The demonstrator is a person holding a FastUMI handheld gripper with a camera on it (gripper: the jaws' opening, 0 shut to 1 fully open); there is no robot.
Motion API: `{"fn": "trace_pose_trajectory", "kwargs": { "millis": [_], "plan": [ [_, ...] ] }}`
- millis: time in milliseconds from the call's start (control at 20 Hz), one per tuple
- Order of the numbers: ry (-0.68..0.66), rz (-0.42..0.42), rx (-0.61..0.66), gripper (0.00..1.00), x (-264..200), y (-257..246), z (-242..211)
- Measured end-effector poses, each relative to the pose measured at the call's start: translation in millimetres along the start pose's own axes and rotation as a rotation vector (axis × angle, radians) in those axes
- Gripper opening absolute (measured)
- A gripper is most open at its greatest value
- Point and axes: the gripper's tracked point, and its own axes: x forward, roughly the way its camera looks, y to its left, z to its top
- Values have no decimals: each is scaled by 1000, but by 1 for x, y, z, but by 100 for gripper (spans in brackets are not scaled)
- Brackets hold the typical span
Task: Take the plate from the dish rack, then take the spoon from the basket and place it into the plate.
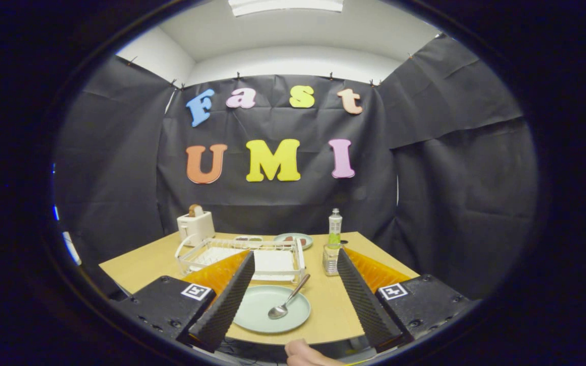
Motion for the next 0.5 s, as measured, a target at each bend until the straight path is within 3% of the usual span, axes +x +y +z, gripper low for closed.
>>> {"fn": "trace_pose_trajectory", "kwargs": {
  "millis": [500],
  "plan": [
    [10,26,-12,100,1,6,-9]
  ]
}}
